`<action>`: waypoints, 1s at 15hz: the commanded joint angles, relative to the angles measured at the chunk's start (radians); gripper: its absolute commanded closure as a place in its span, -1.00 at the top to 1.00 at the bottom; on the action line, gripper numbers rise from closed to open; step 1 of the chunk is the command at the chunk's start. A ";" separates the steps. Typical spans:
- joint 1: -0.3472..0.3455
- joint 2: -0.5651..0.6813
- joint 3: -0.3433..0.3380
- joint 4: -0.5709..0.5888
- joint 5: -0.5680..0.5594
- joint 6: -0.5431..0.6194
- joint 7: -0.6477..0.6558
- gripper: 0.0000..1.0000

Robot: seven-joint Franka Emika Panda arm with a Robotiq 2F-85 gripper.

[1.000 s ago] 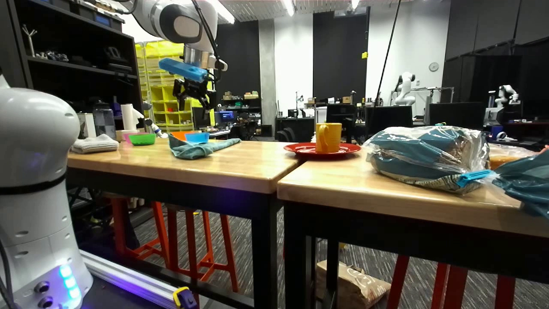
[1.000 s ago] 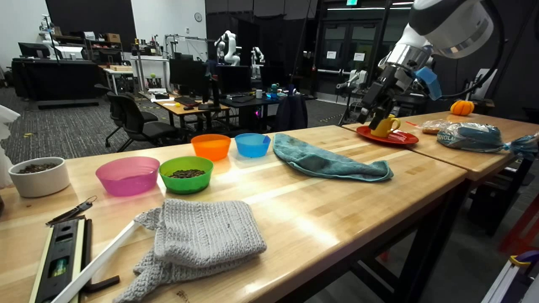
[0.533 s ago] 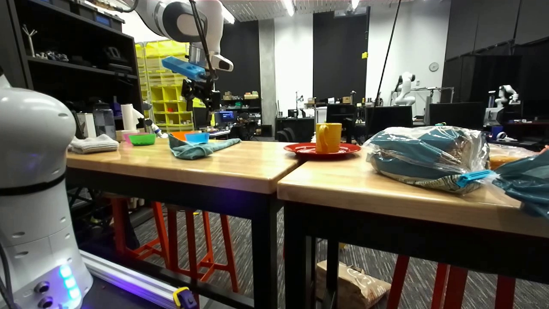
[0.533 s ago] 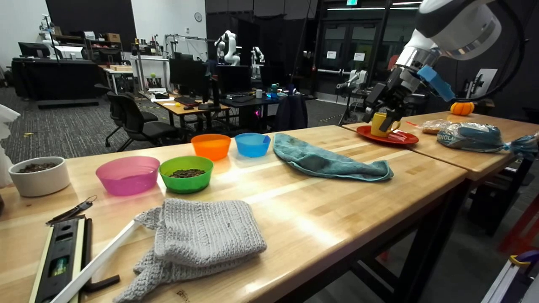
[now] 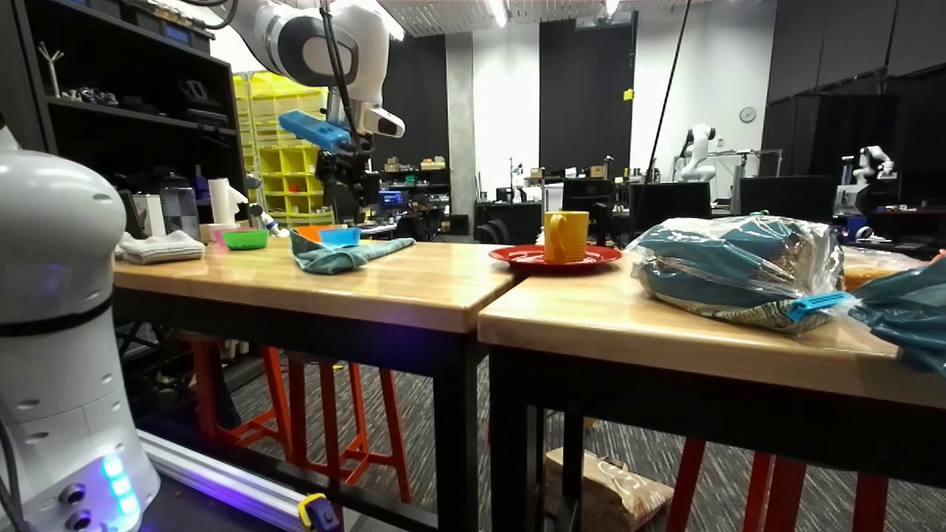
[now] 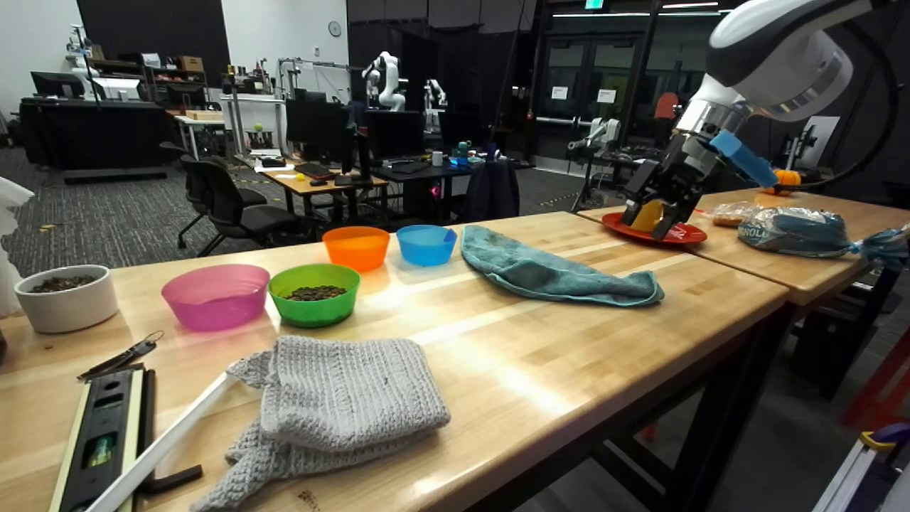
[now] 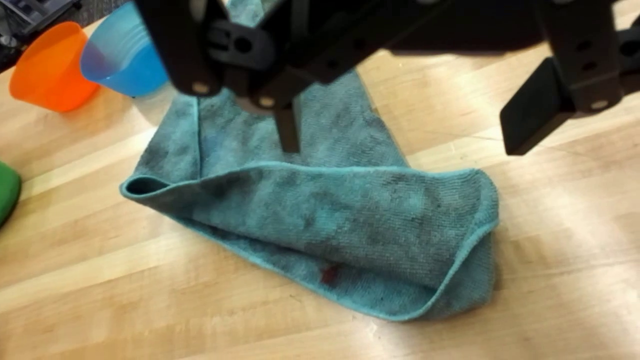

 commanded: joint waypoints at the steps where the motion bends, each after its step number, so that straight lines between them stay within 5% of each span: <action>1: 0.002 -0.002 -0.002 0.001 -0.002 -0.002 0.002 1.00; 15: -0.042 -0.036 0.008 -0.048 -0.037 0.040 0.099 1.00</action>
